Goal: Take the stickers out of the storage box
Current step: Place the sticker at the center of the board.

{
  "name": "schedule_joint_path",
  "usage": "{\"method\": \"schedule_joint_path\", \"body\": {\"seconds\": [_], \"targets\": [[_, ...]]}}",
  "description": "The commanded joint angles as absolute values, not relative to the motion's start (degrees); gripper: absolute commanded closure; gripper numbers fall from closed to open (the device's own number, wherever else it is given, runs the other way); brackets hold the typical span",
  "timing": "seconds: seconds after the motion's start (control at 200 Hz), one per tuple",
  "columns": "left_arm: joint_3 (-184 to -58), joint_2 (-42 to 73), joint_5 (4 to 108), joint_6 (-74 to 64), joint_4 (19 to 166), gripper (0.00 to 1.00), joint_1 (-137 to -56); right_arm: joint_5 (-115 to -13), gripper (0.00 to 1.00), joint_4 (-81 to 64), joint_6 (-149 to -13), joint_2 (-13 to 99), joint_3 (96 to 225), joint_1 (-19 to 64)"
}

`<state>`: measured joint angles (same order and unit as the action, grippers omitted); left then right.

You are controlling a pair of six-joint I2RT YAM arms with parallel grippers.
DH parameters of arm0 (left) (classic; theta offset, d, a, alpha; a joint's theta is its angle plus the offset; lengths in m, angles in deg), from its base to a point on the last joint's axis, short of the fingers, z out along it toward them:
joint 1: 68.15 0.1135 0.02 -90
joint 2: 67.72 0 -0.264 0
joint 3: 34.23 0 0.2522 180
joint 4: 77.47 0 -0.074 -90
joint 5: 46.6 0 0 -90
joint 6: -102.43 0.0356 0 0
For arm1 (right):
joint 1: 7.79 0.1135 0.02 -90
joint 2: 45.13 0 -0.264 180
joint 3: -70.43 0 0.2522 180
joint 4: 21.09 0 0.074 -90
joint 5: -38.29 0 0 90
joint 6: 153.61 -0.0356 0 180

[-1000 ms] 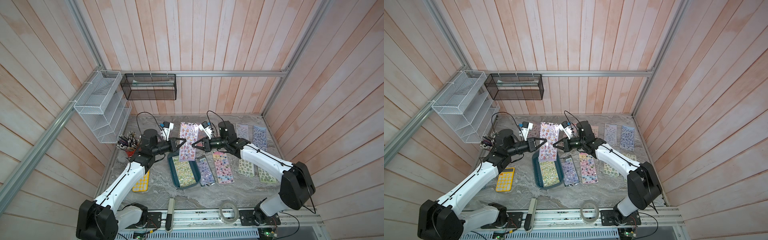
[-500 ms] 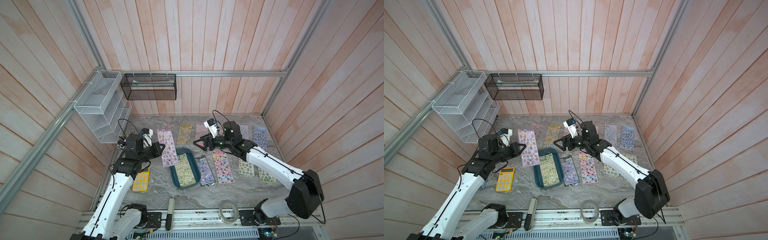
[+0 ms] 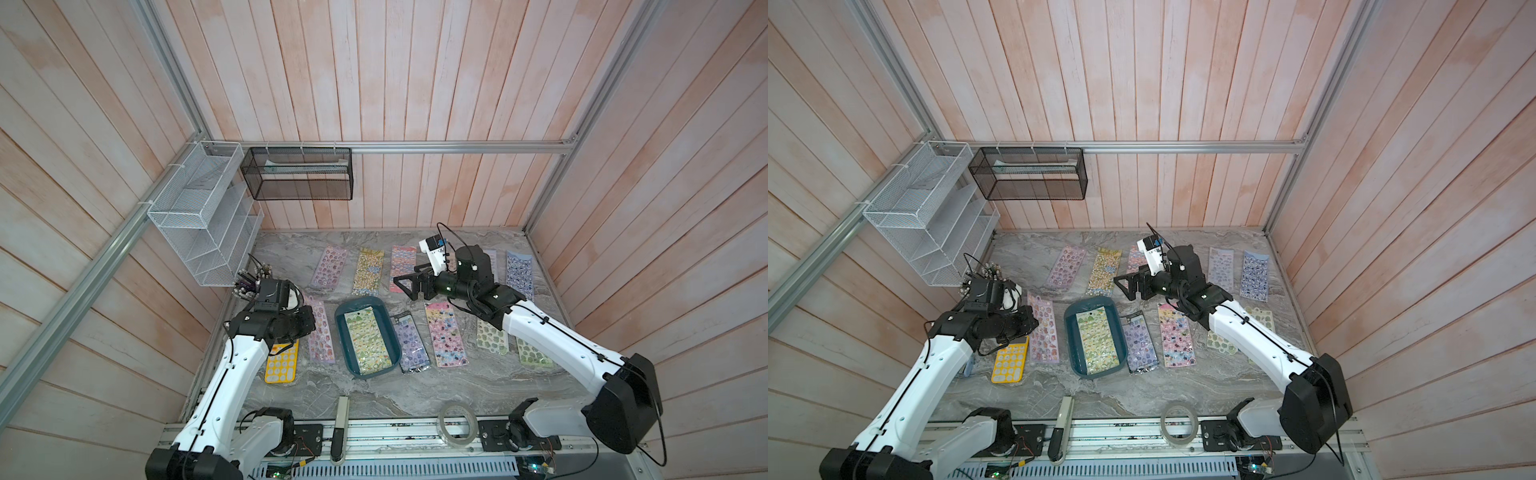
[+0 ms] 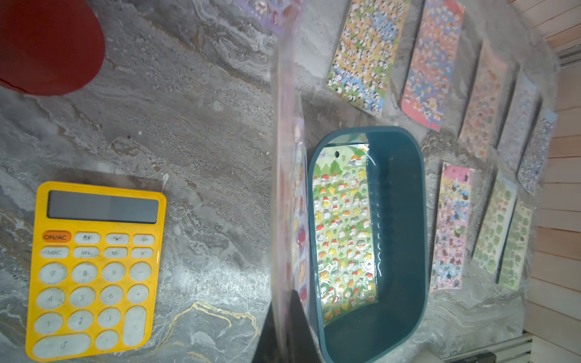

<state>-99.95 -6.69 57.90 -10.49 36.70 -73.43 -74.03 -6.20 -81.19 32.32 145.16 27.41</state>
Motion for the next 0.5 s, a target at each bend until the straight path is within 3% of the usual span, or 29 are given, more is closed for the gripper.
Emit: {"method": "schedule_joint_path", "body": {"seconds": [0.0,0.49], "targets": [[-99.01,-4.14,57.49,-9.42,36.29,1.0,-73.16,-72.71,0.0,-6.1,-80.4,31.51,144.3,27.38],[-101.87,15.76,56.58,-11.43,47.42,0.97,-73.16,-71.41,0.0,-6.77,-81.03,29.49,141.77,27.38]]}}
